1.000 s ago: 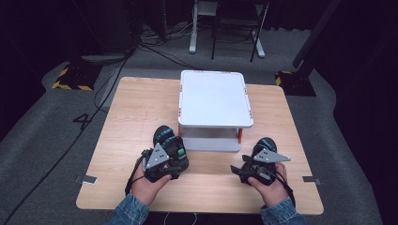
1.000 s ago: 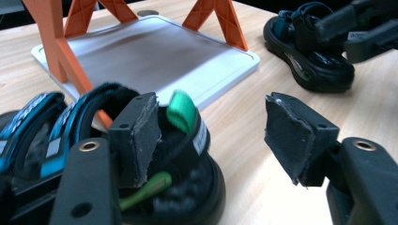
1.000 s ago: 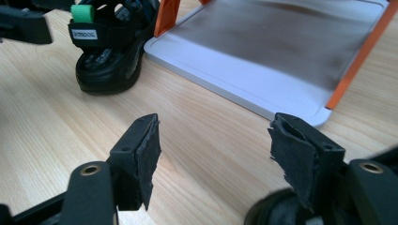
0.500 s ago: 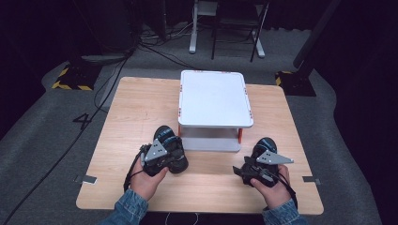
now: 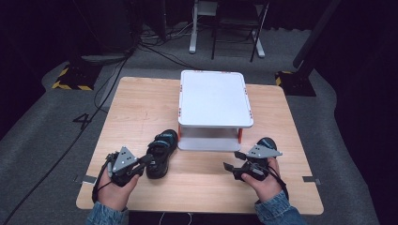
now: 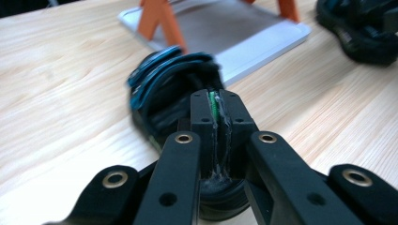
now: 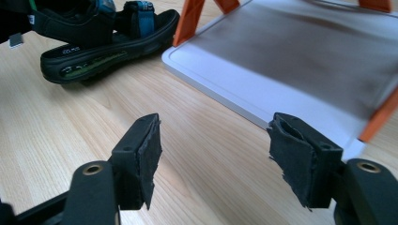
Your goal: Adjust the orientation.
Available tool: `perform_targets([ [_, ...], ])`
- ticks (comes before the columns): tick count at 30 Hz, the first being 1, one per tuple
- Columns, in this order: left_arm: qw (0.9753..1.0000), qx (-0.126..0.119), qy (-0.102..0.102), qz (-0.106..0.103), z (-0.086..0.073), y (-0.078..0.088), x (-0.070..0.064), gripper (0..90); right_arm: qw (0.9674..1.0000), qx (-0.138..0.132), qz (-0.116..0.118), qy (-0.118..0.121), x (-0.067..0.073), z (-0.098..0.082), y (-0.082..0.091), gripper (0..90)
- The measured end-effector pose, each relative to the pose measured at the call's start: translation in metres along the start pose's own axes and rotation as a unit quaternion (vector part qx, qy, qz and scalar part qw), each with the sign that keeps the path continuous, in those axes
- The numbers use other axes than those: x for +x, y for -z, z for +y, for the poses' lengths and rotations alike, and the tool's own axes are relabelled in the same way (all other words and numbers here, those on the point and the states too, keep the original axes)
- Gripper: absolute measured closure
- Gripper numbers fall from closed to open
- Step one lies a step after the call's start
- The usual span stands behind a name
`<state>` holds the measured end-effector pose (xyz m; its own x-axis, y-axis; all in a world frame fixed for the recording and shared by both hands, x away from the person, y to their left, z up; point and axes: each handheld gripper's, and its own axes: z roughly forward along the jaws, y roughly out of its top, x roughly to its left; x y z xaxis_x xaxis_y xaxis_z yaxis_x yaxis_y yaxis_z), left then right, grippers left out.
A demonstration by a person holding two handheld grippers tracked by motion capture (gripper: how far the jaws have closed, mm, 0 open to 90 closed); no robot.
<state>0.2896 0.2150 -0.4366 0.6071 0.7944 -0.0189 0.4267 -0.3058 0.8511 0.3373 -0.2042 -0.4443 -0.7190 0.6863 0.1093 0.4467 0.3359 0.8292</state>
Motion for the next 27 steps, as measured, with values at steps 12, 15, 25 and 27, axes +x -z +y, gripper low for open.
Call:
perform_targets([
  [12, 0.9995, -0.007, -0.029, 0.011, -0.010, 0.000, 0.000, 22.4, 0.9998, 0.000, 0.019, 0.012, 0.004, 0.009, -0.011, 34.2],
  [15, 0.9999, 0.012, -0.006, -0.004, -0.016, -0.006, 0.007, 18.2, 0.9998, 0.001, 0.019, 0.011, 0.004, 0.009, -0.012, 34.2],
  [25, 0.9949, 0.032, 0.064, -0.070, -0.024, -0.020, 0.024, 44.0, 0.9998, 0.003, 0.015, 0.009, 0.004, 0.006, -0.011, 34.1],
  [27, 0.9943, 0.033, 0.069, -0.074, -0.023, -0.020, 0.025, 51.2, 0.9998, 0.005, 0.016, 0.011, 0.005, 0.006, -0.011, 34.1],
])
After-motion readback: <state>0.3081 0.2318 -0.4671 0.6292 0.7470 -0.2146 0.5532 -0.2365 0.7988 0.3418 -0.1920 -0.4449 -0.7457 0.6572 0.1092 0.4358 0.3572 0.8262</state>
